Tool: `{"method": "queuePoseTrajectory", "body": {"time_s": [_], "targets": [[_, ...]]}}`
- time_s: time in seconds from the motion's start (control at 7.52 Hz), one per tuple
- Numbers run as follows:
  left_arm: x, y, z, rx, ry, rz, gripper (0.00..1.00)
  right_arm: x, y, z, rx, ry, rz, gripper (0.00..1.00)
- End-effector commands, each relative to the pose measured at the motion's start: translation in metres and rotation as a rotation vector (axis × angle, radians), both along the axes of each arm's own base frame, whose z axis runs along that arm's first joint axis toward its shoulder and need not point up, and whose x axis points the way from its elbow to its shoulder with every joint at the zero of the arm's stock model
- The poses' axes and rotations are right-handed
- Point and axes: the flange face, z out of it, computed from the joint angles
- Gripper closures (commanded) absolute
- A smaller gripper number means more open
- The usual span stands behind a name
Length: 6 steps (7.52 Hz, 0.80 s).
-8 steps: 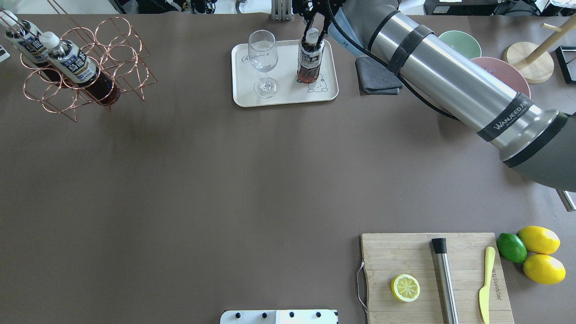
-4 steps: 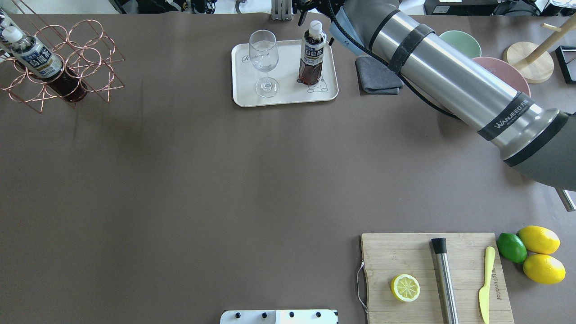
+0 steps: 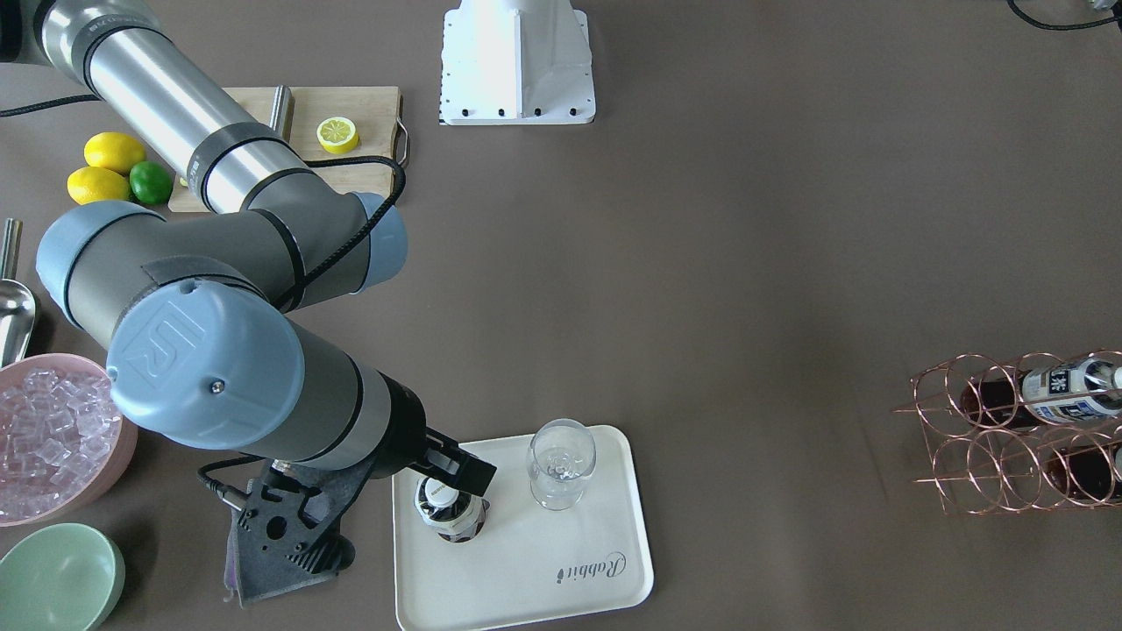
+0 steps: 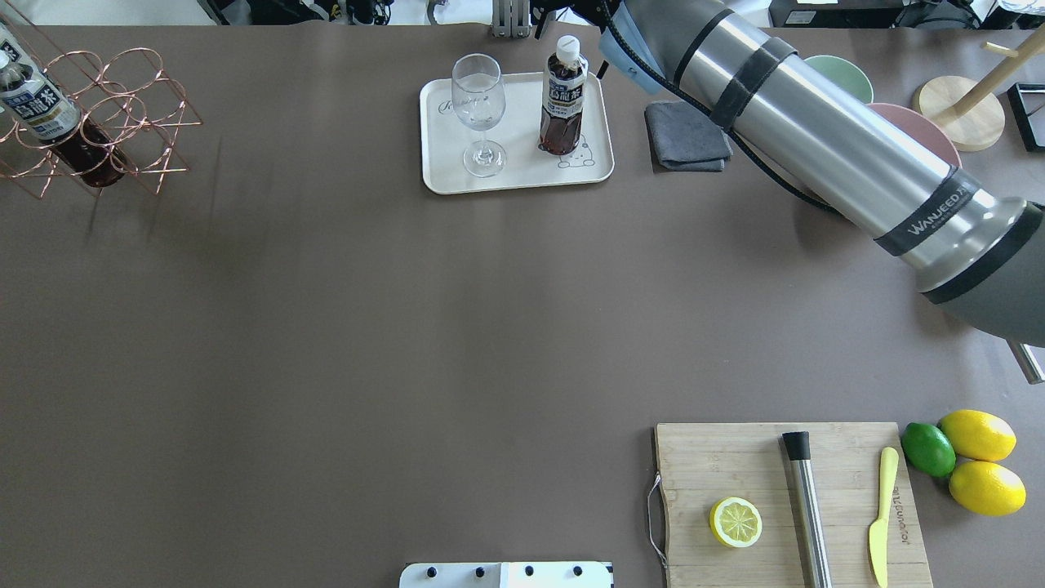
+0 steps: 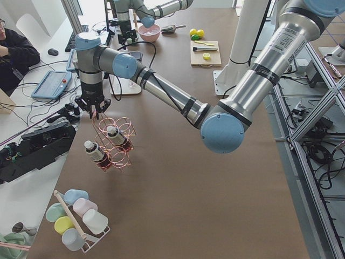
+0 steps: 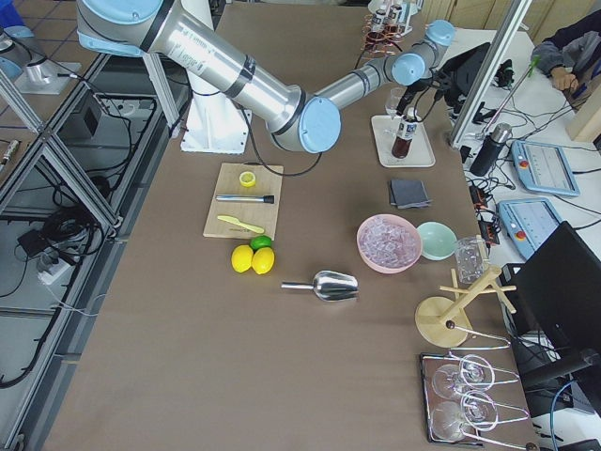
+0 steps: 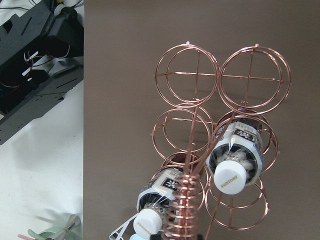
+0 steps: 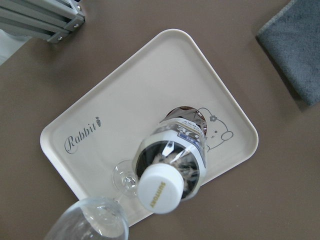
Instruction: Take tea from basket to plate
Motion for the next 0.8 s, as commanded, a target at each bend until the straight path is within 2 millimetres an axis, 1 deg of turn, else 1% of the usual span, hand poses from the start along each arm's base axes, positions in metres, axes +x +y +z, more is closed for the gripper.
{"method": "queuePoseTrajectory", "body": {"time_s": [0.0, 0.13, 0.27, 0.4, 0.53, 0.67], "targets": [[-0.008, -0.032, 0.010, 0.009, -0.027, -0.019, 1.00, 0.047, 0.066, 0.032, 0.079, 0.017, -0.081, 0.00], [-0.007, -0.046, 0.017, 0.001, -0.029, -0.023, 1.00, 0.072, 0.099, 0.051, 0.127, 0.046, -0.114, 0.00], [-0.006, -0.054, 0.029, 0.026, -0.031, -0.025, 1.00, 0.101, 0.170, 0.098, 0.235, 0.131, -0.170, 0.00], [-0.005, -0.056, 0.034, 0.023, -0.030, -0.026, 1.00, 0.163, 0.222, 0.168, 0.349, 0.192, -0.293, 0.00], [-0.003, -0.056, 0.035, 0.016, -0.030, -0.029, 1.00, 0.220, 0.231, 0.197, 0.368, 0.228, -0.335, 0.00], [0.000, -0.057, 0.038, 0.010, -0.028, -0.029, 1.00, 0.256, 0.237, 0.212, 0.378, 0.250, -0.374, 0.00]]}}
